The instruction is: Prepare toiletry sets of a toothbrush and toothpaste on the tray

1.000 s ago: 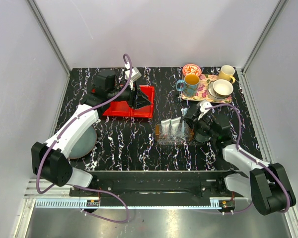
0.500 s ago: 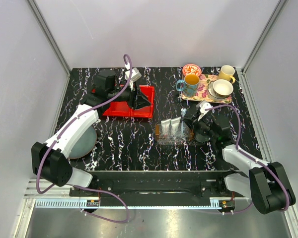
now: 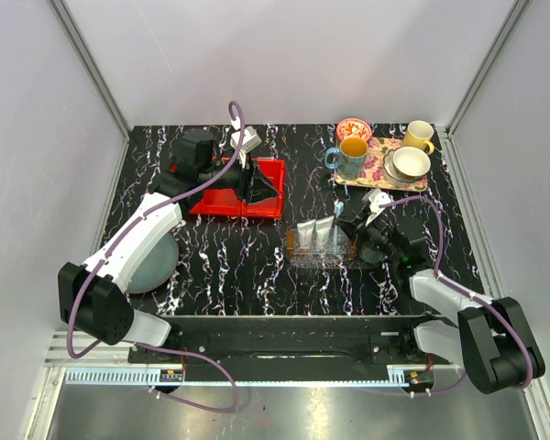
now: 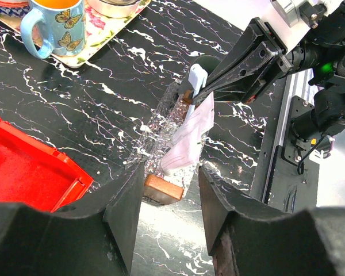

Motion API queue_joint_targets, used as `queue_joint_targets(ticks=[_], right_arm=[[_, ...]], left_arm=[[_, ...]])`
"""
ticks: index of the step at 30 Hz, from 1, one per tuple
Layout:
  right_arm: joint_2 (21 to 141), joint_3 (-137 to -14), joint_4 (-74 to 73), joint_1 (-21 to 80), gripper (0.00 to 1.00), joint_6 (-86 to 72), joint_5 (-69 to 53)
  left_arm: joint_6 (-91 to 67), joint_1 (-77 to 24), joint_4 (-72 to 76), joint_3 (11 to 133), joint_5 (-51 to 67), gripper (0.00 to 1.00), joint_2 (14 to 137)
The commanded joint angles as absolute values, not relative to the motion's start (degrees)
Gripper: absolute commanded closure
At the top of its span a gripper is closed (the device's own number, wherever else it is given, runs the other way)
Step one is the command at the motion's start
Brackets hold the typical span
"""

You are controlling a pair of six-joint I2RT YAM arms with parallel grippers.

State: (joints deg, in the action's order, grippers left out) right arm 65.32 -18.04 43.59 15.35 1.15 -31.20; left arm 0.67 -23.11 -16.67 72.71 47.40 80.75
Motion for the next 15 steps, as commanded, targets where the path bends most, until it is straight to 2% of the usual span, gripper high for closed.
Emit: queue_joint_targets(ticks=[1, 15], right_arm=[[65.22, -17.23, 48.07, 15.03, 1.0, 1.49, -32.17], [64.16, -16.43, 50.1, 14.94, 1.0, 2.81, -32.61]], left_arm=[[1.93, -22.85, -14.94, 74.71, 48.95, 0.53, 79.37], [1.67, -22.76, -14.85, 75.15, 49.22, 0.53, 79.89]])
